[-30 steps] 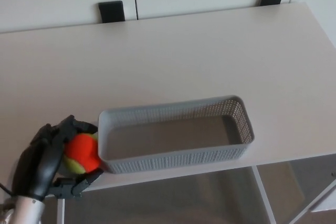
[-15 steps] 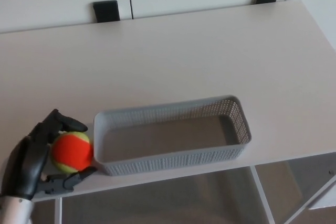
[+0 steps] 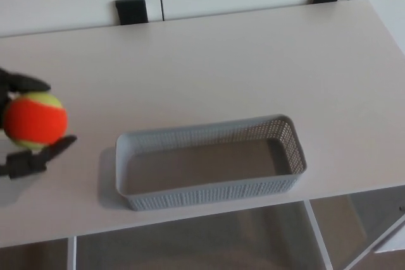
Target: The robot walk towards a table in front and uses its left hand to pickup a tennis ball on the left side and put it in a container on the right hand side
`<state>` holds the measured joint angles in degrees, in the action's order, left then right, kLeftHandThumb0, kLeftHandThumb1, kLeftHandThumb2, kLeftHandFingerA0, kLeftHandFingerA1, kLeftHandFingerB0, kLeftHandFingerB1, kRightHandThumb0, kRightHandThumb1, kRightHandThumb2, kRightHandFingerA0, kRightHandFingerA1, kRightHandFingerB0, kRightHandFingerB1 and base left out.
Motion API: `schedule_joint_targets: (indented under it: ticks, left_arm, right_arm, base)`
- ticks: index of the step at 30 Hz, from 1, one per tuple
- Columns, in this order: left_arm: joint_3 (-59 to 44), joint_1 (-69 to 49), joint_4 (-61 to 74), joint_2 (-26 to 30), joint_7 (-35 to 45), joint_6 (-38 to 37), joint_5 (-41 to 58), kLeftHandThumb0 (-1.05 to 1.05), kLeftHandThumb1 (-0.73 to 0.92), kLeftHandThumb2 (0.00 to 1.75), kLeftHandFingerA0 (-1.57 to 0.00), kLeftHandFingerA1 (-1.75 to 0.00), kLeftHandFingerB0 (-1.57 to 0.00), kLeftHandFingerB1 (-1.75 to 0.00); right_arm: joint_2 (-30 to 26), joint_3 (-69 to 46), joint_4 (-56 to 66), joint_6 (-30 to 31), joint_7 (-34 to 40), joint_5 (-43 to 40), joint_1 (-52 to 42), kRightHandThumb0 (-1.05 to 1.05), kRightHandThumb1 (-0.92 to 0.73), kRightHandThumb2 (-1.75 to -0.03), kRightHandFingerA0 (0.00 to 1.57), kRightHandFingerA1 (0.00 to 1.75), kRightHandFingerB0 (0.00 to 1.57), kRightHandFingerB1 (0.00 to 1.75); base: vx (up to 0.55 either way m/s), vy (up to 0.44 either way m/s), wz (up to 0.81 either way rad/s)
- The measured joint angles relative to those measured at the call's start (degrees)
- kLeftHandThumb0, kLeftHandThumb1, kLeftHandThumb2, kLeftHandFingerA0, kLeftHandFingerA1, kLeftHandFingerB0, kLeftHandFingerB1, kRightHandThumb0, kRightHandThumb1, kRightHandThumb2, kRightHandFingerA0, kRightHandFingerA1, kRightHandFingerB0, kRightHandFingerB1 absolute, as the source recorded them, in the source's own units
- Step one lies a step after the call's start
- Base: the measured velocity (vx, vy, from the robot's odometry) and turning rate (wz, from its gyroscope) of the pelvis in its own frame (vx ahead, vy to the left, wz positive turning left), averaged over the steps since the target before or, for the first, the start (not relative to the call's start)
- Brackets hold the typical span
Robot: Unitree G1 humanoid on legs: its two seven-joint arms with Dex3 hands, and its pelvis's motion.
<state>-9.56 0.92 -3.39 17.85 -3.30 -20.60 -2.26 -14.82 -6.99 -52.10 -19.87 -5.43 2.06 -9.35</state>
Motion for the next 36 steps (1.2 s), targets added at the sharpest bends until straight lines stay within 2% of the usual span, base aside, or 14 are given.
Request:
schedule_joint_targets:
  ticks: [3,4,5,8,9,10,11,13,19,21,32,34,35,36]
  left_arm:
    - [-0.1,1.4,6.3,0.1,1.1,2.7,1.1,-0.08,0.66,0.55,-0.76,-1.75,-0.5,-1.75]
    - [0.0,1.7,7.9,0.1,1.5,3.4,1.2,-0.11,0.66,0.54,-0.74,-1.75,-0.53,-1.7]
    - [0.2,2.0,9.0,0.0,1.8,4.0,1.3,-0.14,0.68,0.53,-0.73,-1.75,-0.55,-1.59]
    - [4.0,2.9,14.4,-0.3,3.1,7.1,0.6,-0.18,0.62,0.55,-0.75,-1.72,-0.6,-1.61]
    - [5.2,3.1,15.3,-0.5,3.4,7.8,0.1,-0.25,0.67,0.54,-0.68,-1.73,-0.51,-1.62]
    - [6.9,3.4,16.3,-0.8,3.5,8.7,-0.8,-0.25,0.67,0.54,-0.68,-1.73,-0.51,-1.62]
    - [8.2,3.6,16.9,-1.2,3.6,9.2,-1.5,-0.24,0.61,0.53,-0.73,-1.75,-0.58,-1.65]
    - [11.9,4.1,18.1,-2.6,3.7,10.8,-3.7,-0.24,0.62,0.53,-0.71,-1.75,-0.57,-1.67]
    - [19.1,5.7,18.5,-5.6,4.1,14.8,-8.3,-0.21,0.65,0.48,-0.66,-1.75,-0.48,-1.65]
    - [20.4,5.8,18.4,-6.3,4.4,16.3,-9.1,-0.18,0.64,0.5,-0.65,-1.74,-0.52,-1.66]
    - [22.4,5.5,15.1,-7.4,5.3,18.6,-11.1,-0.17,0.65,0.52,-0.63,-1.75,-0.49,-1.67]
    - [22.3,5.5,14.8,-7.6,5.4,18.6,-11.1,-0.19,0.66,0.48,-0.63,-1.75,-0.47,-1.65]
    - [22.3,5.5,14.7,-7.6,5.4,18.6,-11.1,-0.36,0.58,0.58,-0.58,-1.55,-0.53,-1.36]
    - [22.2,5.4,14.7,-7.8,5.4,18.7,-11.1,-0.36,0.58,0.58,-0.58,-1.55,-0.53,-1.36]
  right_arm:
    - [-0.3,0.2,0.2,0.3,0.0,0.1,0.0,-0.67,-0.62,-0.59,0.69,0.67,0.49,0.46]
    - [-0.3,0.2,0.3,0.4,0.0,0.1,0.0,-0.66,-0.63,-0.59,0.69,0.66,0.49,0.45]
    - [-0.4,0.3,0.3,0.5,0.0,0.2,0.1,-0.66,-0.63,-0.59,0.68,0.66,0.49,0.45]
    - [-0.6,0.5,0.6,0.8,0.0,0.3,0.1,-0.66,-0.63,-0.59,0.69,0.68,0.5,0.46]
    - [-0.6,0.5,0.7,0.9,0.0,0.3,0.1,-0.67,-0.63,-0.59,0.68,0.68,0.51,0.47]
    - [-0.7,0.6,0.7,0.9,0.0,0.4,0.1,-0.67,-0.63,-0.59,0.68,0.68,0.51,0.47]
    - [-0.7,0.7,0.8,0.9,0.0,0.4,0.2,-0.67,-0.63,-0.59,0.68,0.68,0.52,0.47]
    - [-0.8,1.0,0.9,0.9,0.0,0.5,0.4,-0.67,-0.63,-0.6,0.7,0.69,0.52,0.47]
    - [-1.4,1.5,1.0,1.3,0.0,0.9,1.1,-0.66,-0.62,-0.59,0.72,0.67,0.55,0.45]
    - [-1.4,1.6,1.1,1.4,0.0,1.0,1.3,-0.66,-0.62,-0.59,0.71,0.67,0.54,0.45]
    - [-2.0,2.2,1.1,1.8,-0.1,2.0,2.3,-0.65,-0.63,-0.59,0.7,0.66,0.54,0.43]
    - [-2.0,2.2,1.2,2.0,-0.1,2.0,2.5,-0.65,-0.62,-0.59,0.7,0.66,0.54,0.44]
    - [-2.0,2.2,1.2,2.0,-0.1,2.0,2.6,-0.66,-0.62,-0.59,0.69,0.66,0.54,0.44]
    - [-2.0,2.1,1.2,2.0,-0.1,2.0,2.7,-0.66,-0.62,-0.59,0.69,0.66,0.54,0.44]
  base:
    - [0.0,0.0,0.0]
    - [0.0,0.0,0.0]
    - [0.0,0.0,0.0]
    - [0.0,0.0,0.0]
    - [0.0,0.0,0.0]
    - [0.0,0.0,0.0]
    - [0.0,0.0,0.0]
    - [0.0,0.0,0.0]
    - [0.0,0.0,0.0]
    - [0.0,0.0,0.0]
    - [0.0,0.0,0.0]
    - [0.0,0.0,0.0]
    - [0.0,0.0,0.0]
    - [0.0,0.0,0.0]
